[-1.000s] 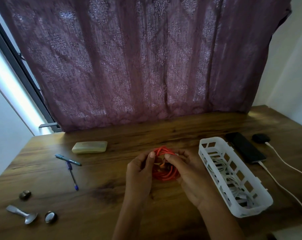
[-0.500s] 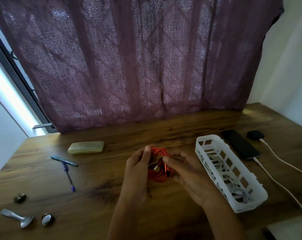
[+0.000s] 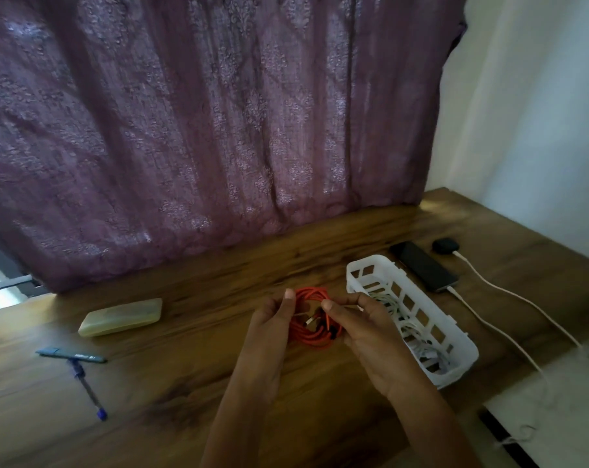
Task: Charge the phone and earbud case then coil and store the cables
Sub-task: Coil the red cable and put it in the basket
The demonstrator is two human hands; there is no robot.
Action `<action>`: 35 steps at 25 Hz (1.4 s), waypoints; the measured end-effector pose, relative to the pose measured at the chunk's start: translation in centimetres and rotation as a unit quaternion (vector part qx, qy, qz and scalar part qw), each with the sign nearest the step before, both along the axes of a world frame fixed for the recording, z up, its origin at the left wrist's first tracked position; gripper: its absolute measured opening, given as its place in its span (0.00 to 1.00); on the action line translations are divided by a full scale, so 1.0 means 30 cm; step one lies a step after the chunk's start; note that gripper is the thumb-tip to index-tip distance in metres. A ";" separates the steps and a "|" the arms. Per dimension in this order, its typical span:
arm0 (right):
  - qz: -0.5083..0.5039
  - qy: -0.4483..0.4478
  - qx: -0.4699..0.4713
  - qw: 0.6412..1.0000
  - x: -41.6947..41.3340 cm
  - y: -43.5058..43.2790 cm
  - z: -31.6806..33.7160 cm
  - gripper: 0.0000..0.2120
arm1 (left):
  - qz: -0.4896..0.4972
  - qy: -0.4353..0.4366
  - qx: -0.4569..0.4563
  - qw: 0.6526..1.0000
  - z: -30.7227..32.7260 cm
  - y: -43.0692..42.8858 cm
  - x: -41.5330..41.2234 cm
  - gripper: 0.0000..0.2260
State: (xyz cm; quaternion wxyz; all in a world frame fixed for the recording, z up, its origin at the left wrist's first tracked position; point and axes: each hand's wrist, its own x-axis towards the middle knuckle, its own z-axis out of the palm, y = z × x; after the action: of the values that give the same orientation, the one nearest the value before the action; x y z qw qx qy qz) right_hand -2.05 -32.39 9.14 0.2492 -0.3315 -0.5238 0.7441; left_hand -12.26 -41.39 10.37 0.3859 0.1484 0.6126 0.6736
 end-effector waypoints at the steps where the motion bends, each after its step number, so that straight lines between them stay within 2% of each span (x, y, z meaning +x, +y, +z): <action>1: -0.018 -0.012 0.006 1.000 0.014 0.011 0.004 0.16 | -0.010 0.005 -0.010 1.000 -0.014 0.008 0.011 0.14; 5: -0.102 -0.097 0.041 0.989 0.075 0.076 0.001 0.10 | -0.068 0.031 -0.051 0.996 -0.051 0.063 0.077 0.12; 9: -0.167 -0.145 0.043 0.974 0.106 0.187 -0.036 0.10 | -0.092 0.098 -0.087 0.987 -0.095 0.183 0.127 0.11; 12: -0.212 -0.138 -0.015 0.967 0.109 0.325 -0.082 0.14 | -0.073 0.160 -0.127 0.976 -0.152 0.292 0.136 0.11; 16: -0.199 -0.117 -0.133 0.964 0.046 0.471 -0.157 0.19 | -0.022 0.227 -0.148 0.962 -0.222 0.415 0.147 0.08; 18: -0.173 -0.119 -0.155 0.965 -0.009 0.504 -0.213 0.17 | -0.001 0.240 -0.148 0.959 -0.250 0.475 0.153 0.10; 21: -0.168 -0.144 -0.177 0.959 -0.067 0.552 -0.291 0.21 | 0.033 0.235 -0.150 0.960 -0.290 0.553 0.155 0.13; 23: -0.184 -0.140 -0.183 0.955 -0.077 0.572 -0.322 0.17 | 0.044 0.232 -0.171 0.957 -0.323 0.579 0.151 0.15; 26: -0.199 -0.163 -0.126 0.958 -0.084 0.573 -0.329 0.07 | 0.053 0.243 -0.190 0.950 -0.372 0.604 0.150 0.16; 29: -0.213 -0.187 -0.054 0.958 -0.094 0.569 -0.322 0.06 | 0.068 0.286 -0.204 0.934 -0.384 0.611 0.157 0.16; 33: -0.188 -0.209 -0.003 0.960 -0.087 0.585 -0.332 0.06 | 0.078 0.323 -0.210 0.920 -0.405 0.603 0.154 0.18; 35: -0.167 -0.219 0.013 0.961 -0.079 0.591 -0.346 0.10 | 0.077 0.326 -0.209 0.919 -0.415 0.601 0.154 0.18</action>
State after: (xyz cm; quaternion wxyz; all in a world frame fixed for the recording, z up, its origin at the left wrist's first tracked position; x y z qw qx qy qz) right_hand -4.43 -14.66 -1.24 0.2535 -0.5658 -0.5126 0.5940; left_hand -7.64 -23.35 -2.08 0.1340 0.2278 0.8411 0.4719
